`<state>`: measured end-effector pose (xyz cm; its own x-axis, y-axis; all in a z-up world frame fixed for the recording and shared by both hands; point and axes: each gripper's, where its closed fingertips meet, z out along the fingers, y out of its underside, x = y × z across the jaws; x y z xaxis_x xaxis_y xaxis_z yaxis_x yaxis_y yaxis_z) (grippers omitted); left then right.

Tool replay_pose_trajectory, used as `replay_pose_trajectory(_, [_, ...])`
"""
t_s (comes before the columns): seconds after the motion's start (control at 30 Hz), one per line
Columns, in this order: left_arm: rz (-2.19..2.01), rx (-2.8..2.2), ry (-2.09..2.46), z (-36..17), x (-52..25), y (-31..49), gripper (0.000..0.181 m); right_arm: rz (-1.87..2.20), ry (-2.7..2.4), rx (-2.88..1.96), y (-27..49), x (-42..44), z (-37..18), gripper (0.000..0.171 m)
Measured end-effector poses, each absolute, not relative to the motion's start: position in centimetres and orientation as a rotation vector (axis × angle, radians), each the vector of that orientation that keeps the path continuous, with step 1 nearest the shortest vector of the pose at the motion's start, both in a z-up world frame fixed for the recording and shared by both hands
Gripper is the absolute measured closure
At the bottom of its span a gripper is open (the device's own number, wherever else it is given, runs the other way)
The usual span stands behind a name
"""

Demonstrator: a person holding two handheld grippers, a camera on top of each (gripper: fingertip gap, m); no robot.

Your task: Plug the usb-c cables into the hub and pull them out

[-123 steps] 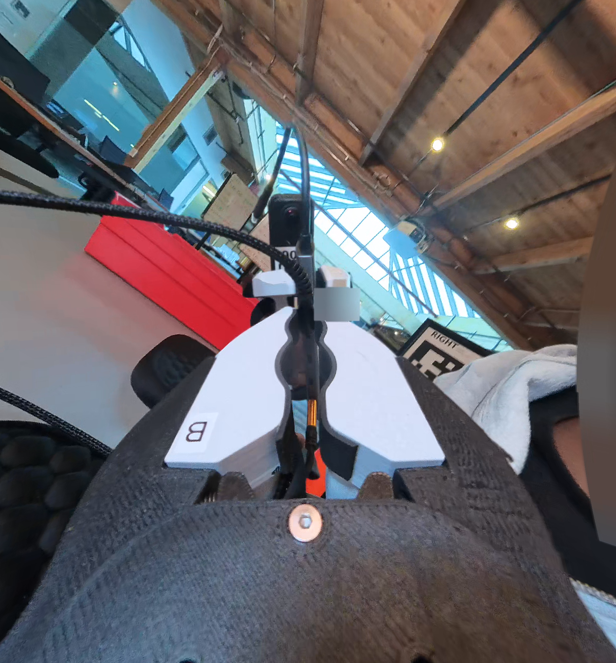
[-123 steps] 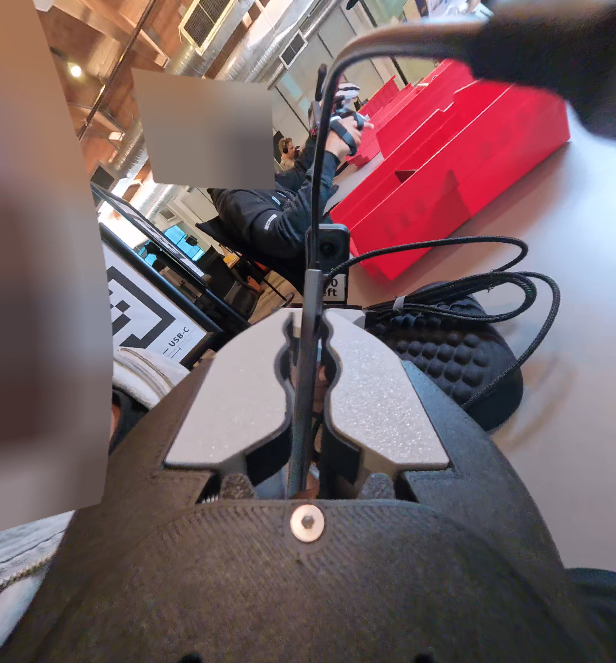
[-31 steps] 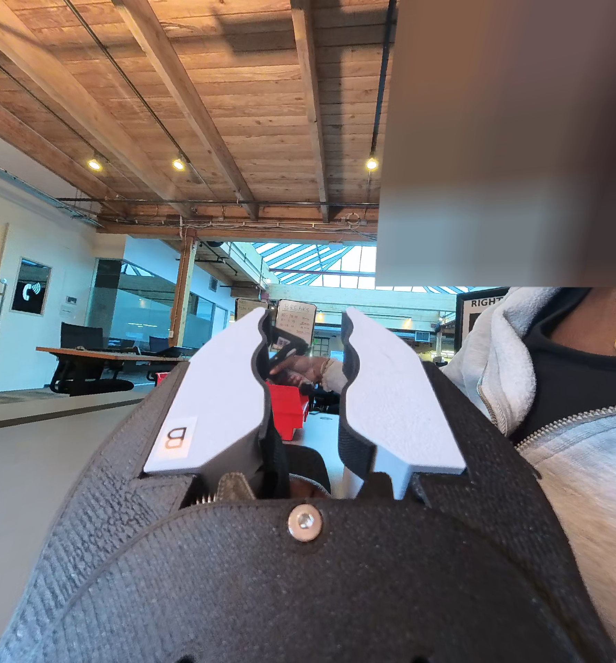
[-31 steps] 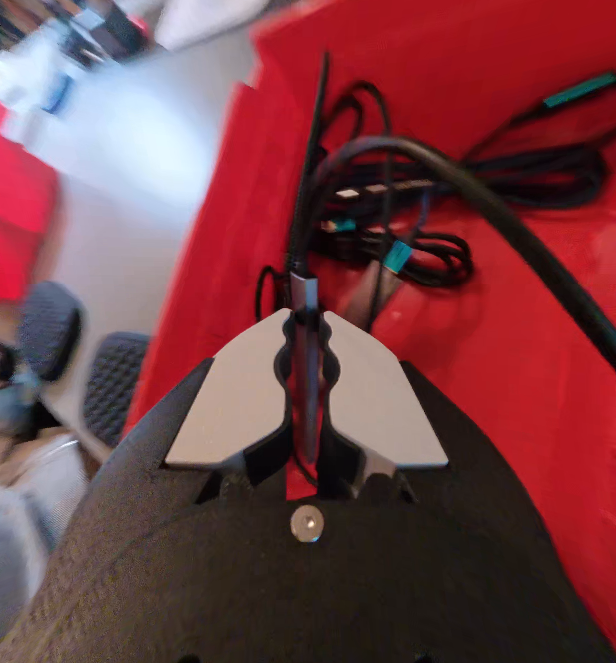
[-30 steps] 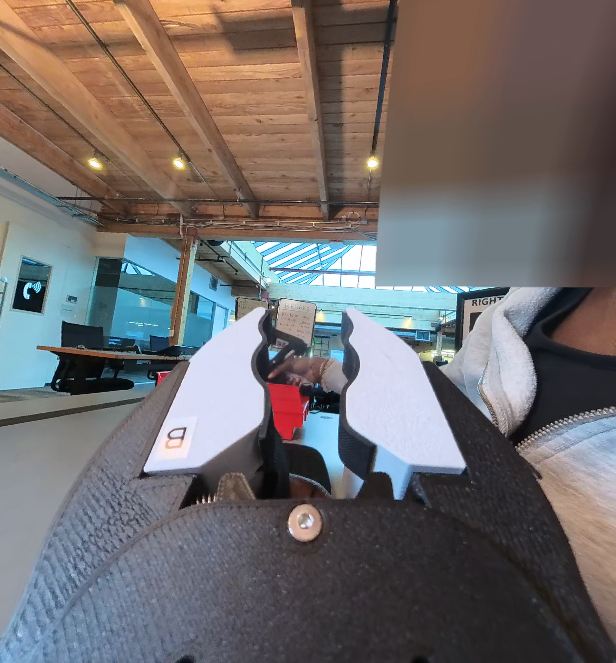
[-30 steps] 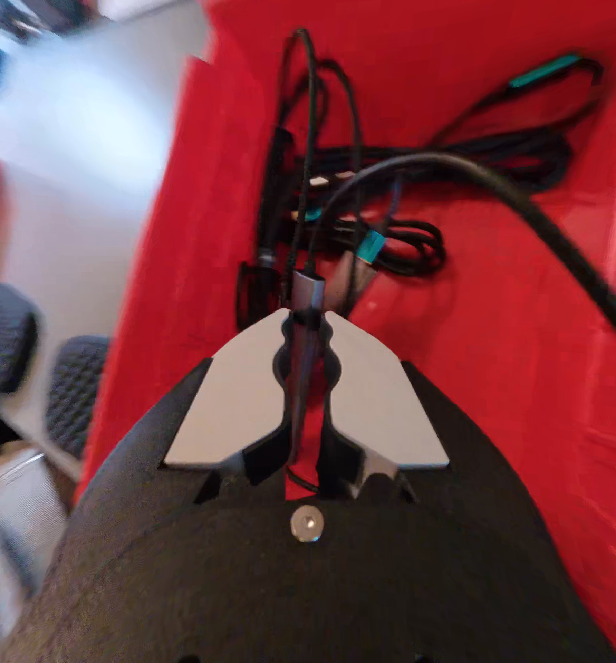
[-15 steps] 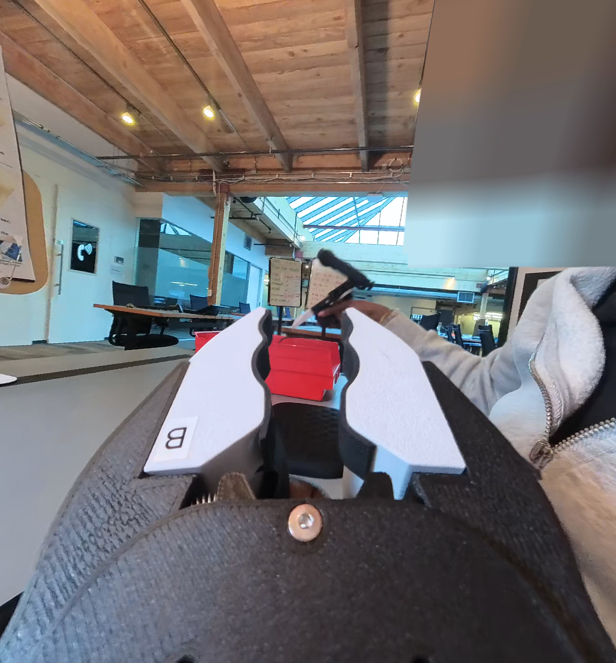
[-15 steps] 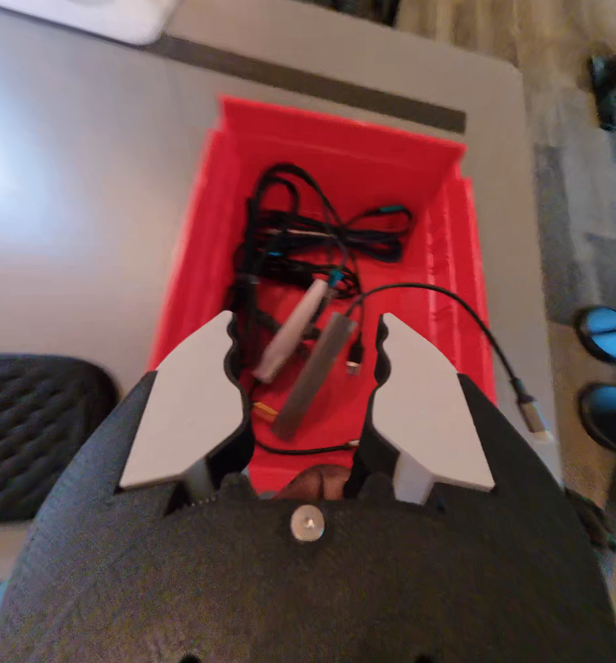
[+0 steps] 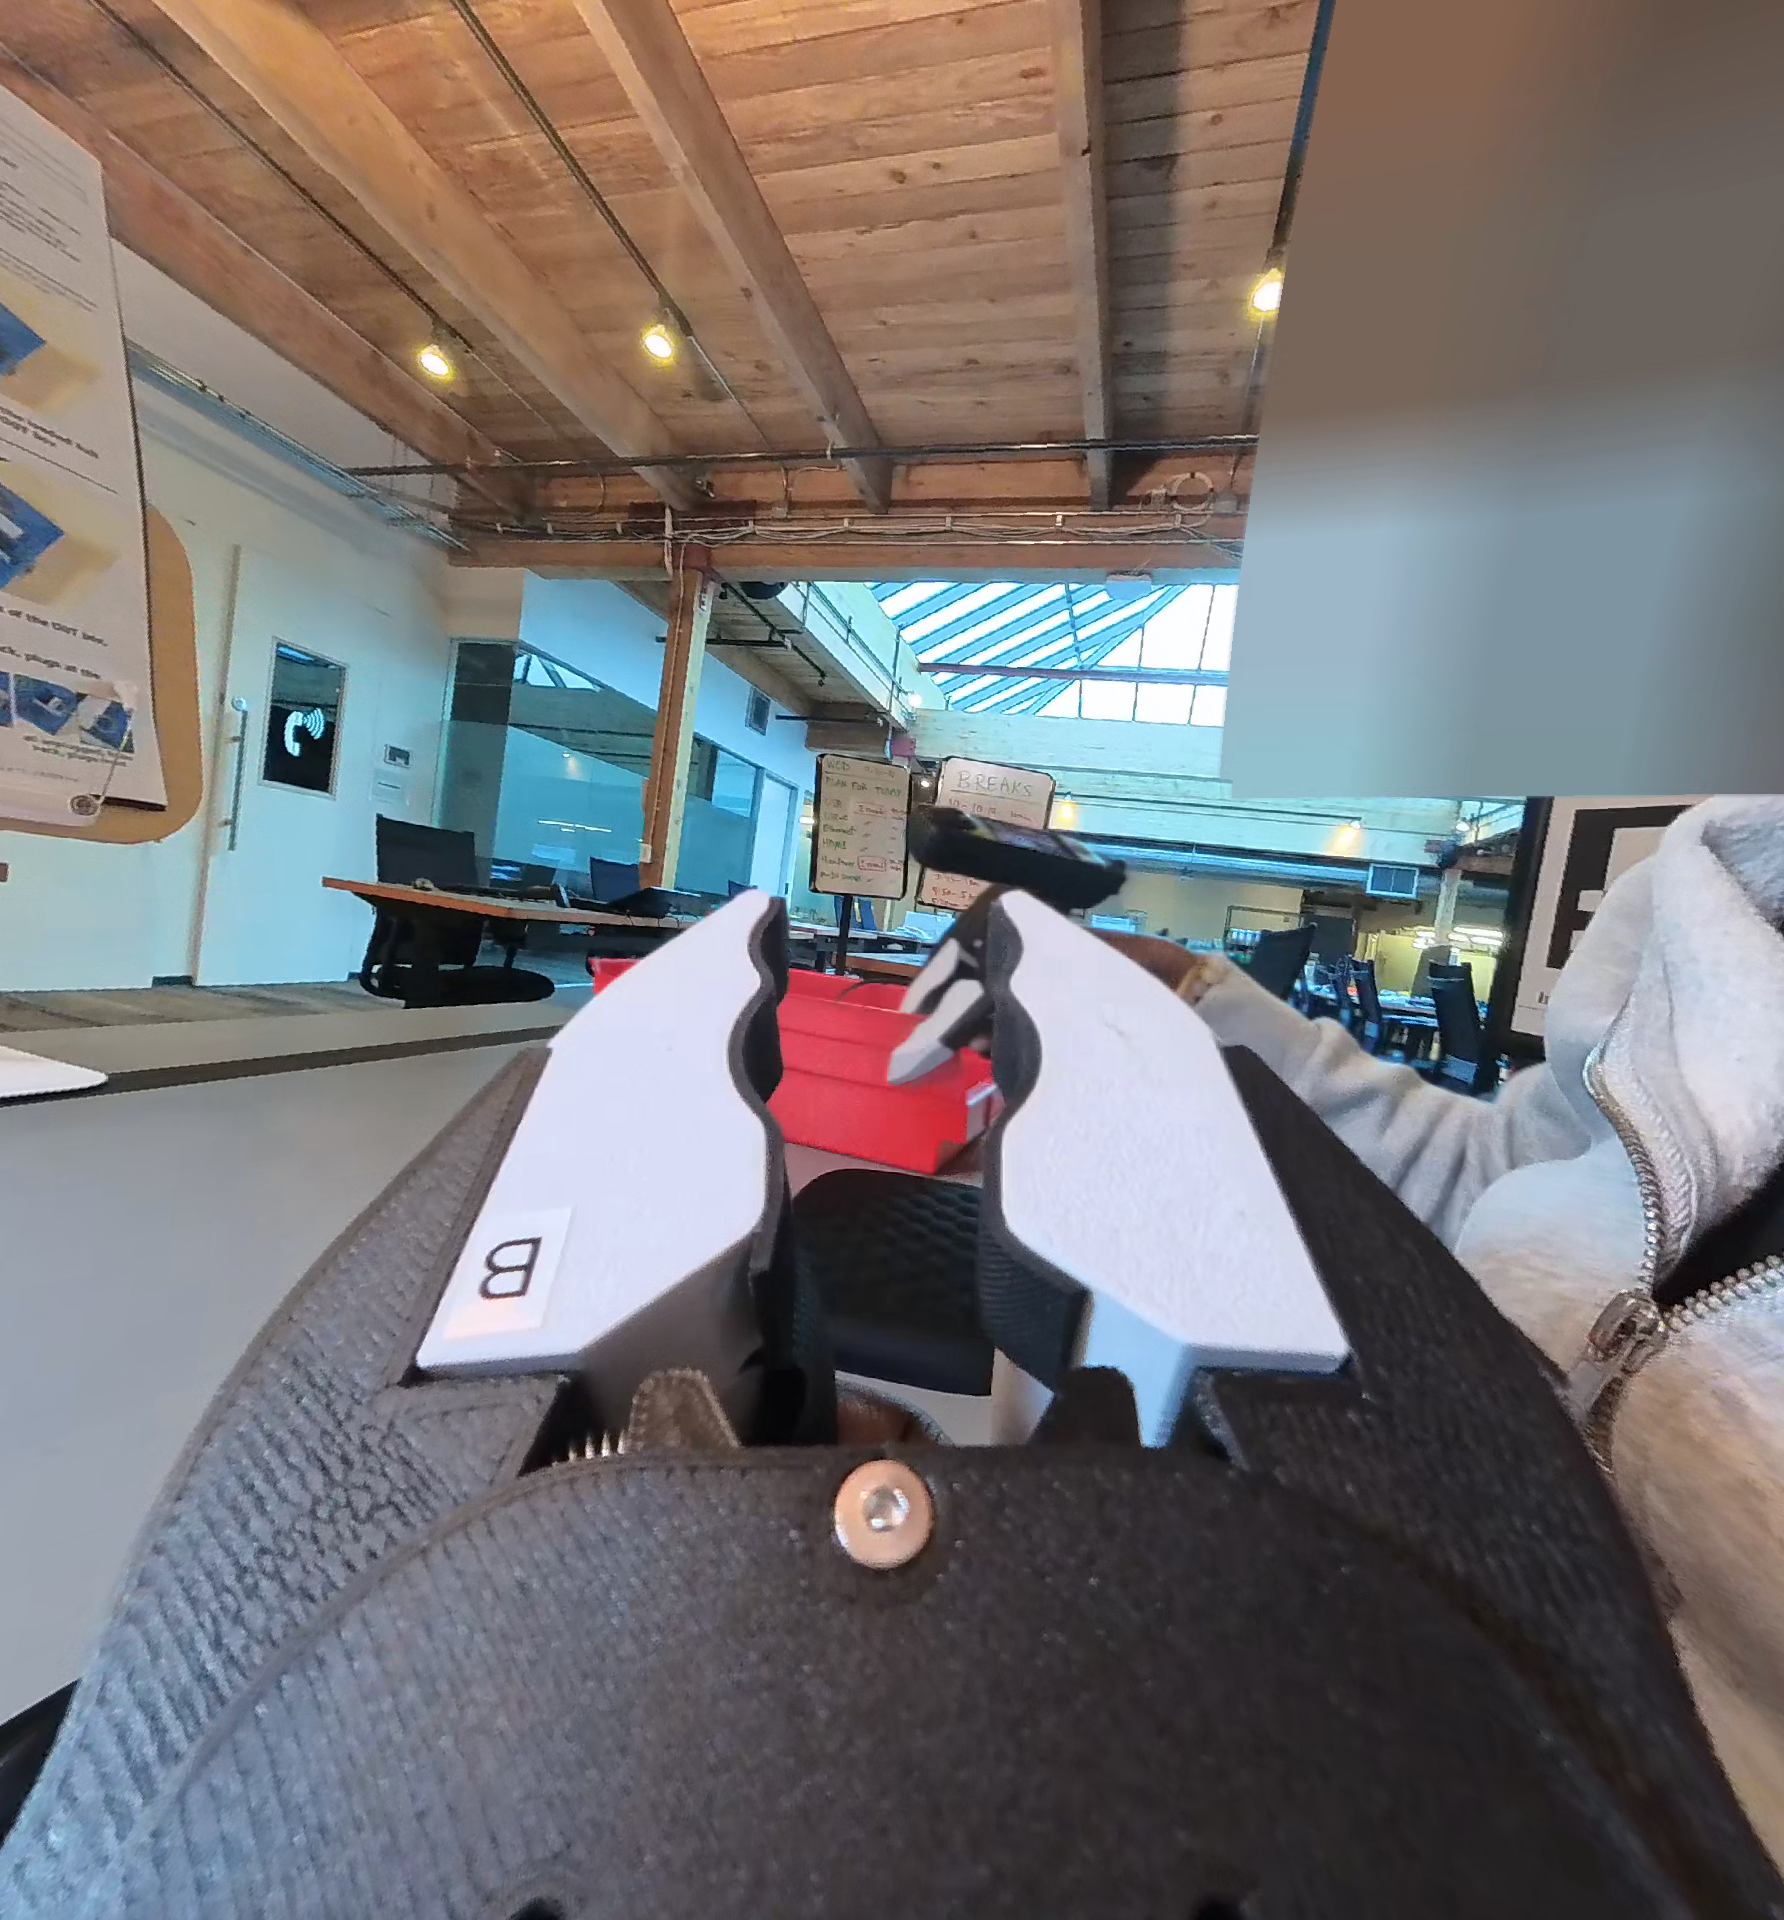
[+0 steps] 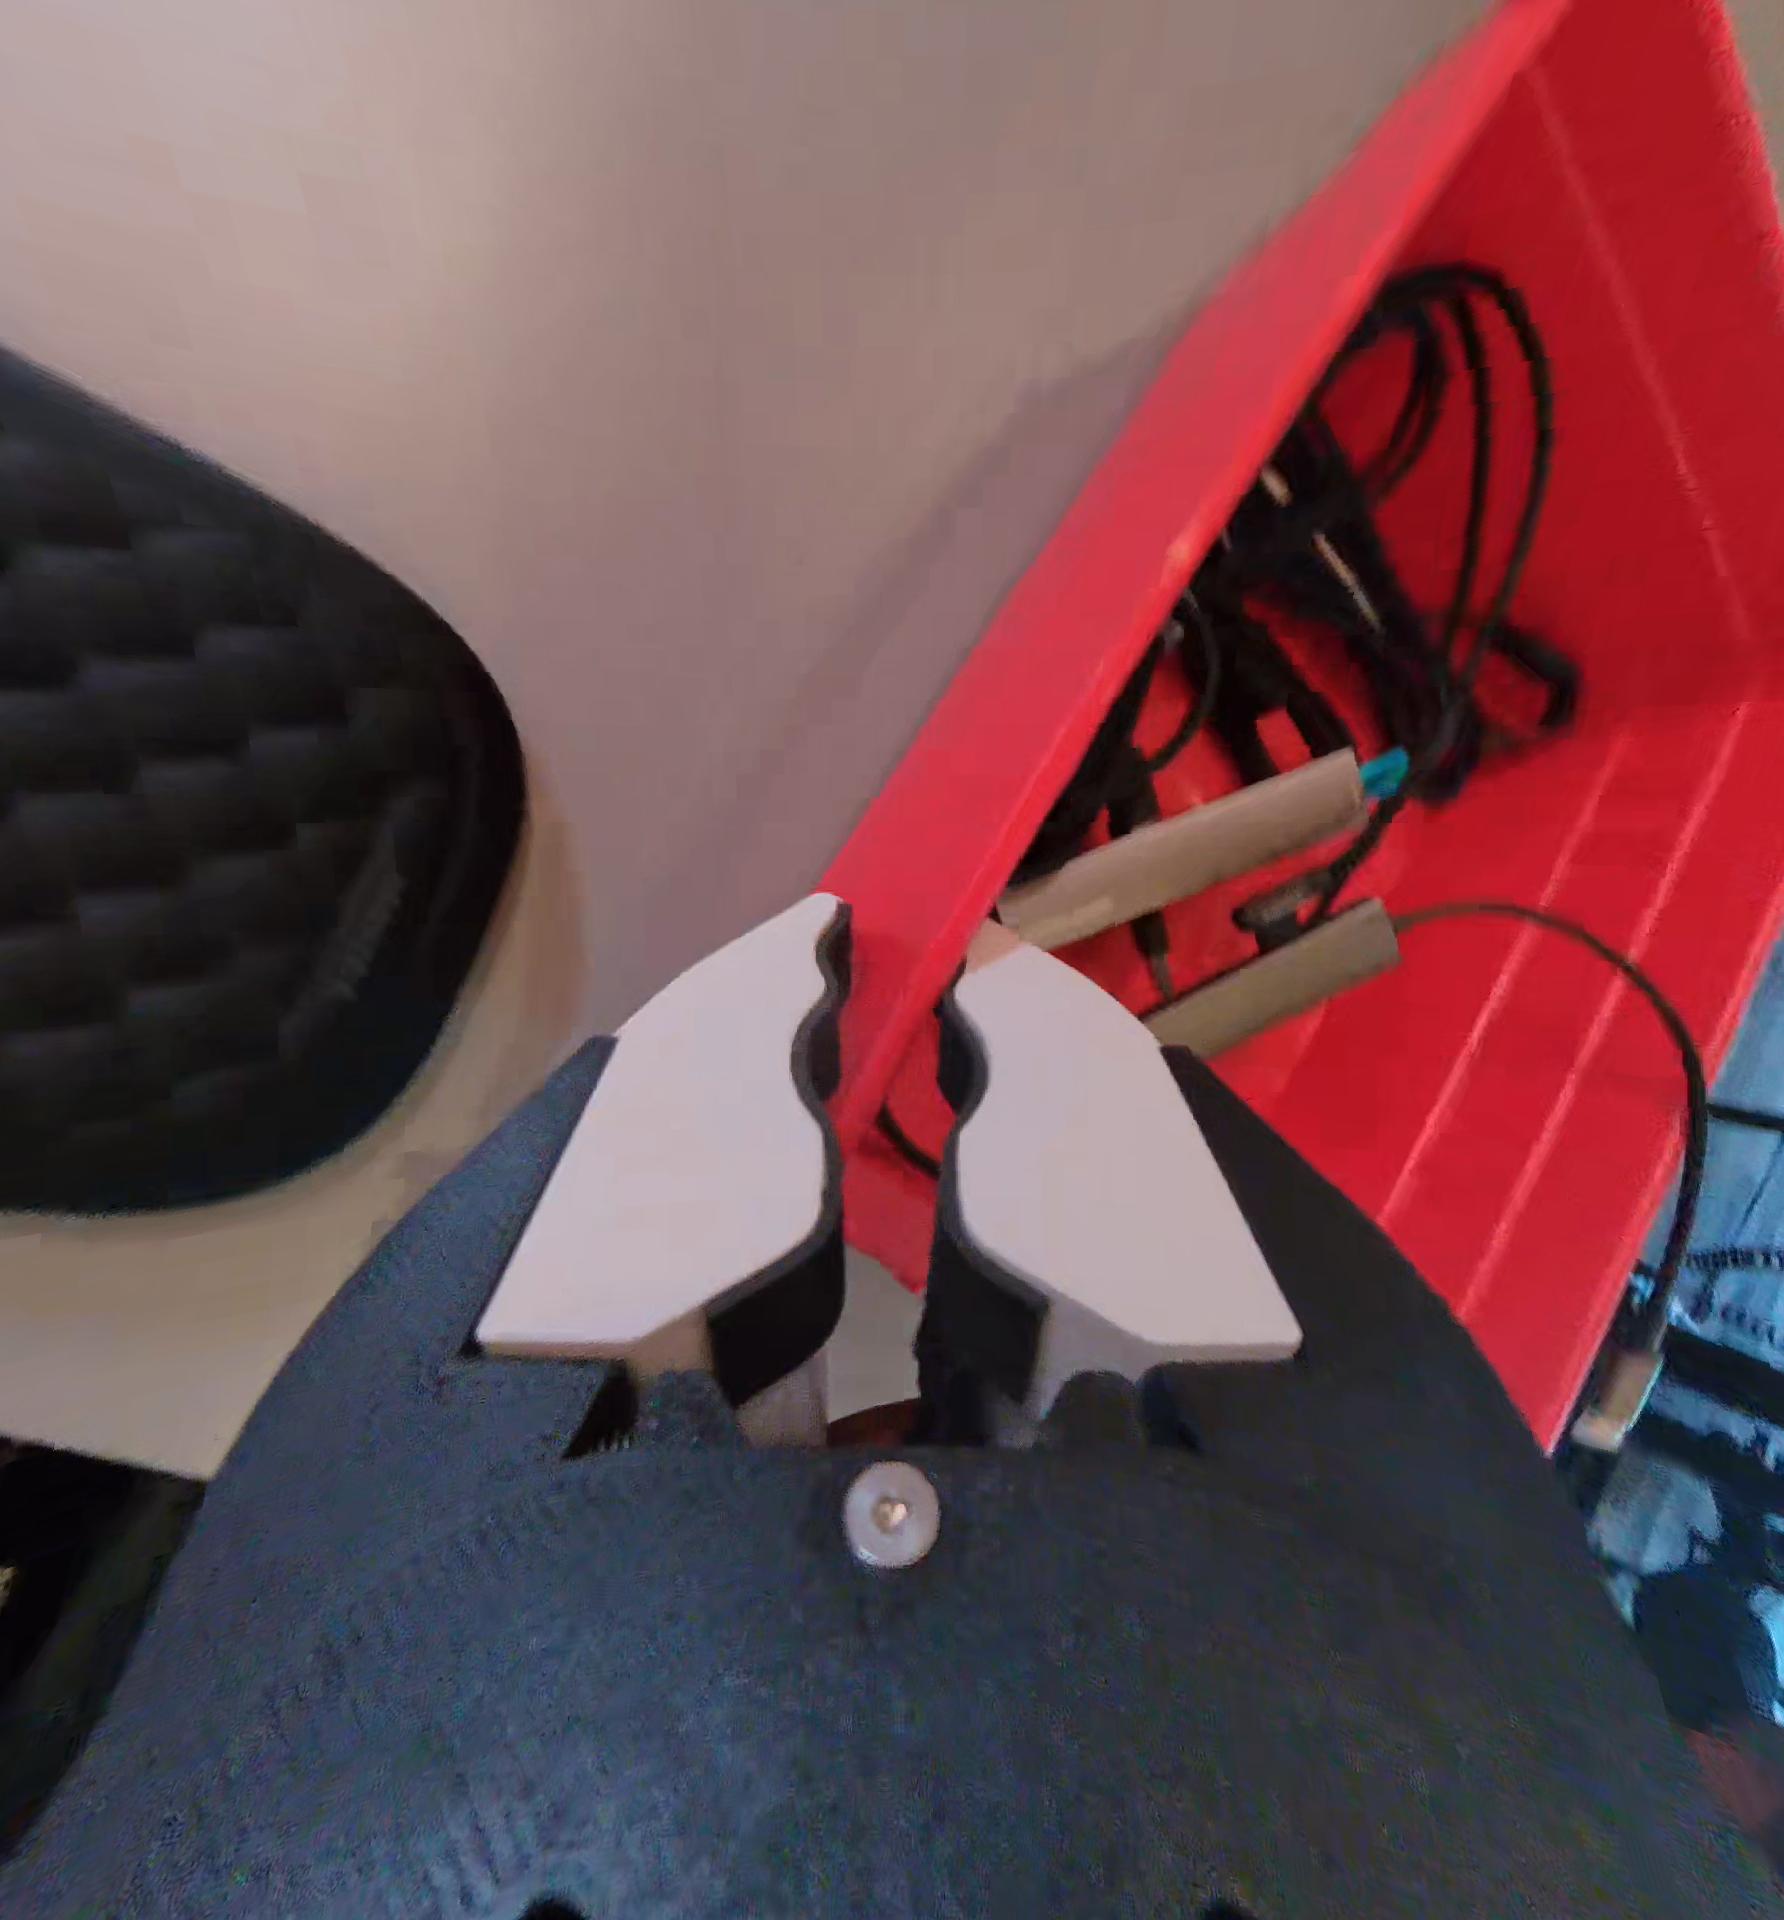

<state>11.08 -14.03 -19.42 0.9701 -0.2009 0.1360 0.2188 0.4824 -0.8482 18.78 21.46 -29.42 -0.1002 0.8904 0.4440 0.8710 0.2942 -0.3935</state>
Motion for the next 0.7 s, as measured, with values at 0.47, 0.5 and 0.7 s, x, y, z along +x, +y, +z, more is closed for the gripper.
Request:
replay_pose_trajectory(0.47, [-0.251, -1.053, 0.025, -19.7, 11.8, -13.8, 0.144, 0.215, -1.872, -1.533, 14.1, 4.8, -29.6, 0.143])
replay_pose_trajectory(0.5, [-0.255, -1.049, 0.023, -19.6, 11.8, -13.9, 0.144, 0.245, -1.885, -1.517, 12.9, 3.9, -29.6, 0.143])
replay_pose_trajectory(0.7, [-0.266, -1.046, 0.053, -19.7, 12.2, -14.0, 0.144, 0.397, -1.986, -1.405, 5.5, -0.8, -29.6, 0.142])
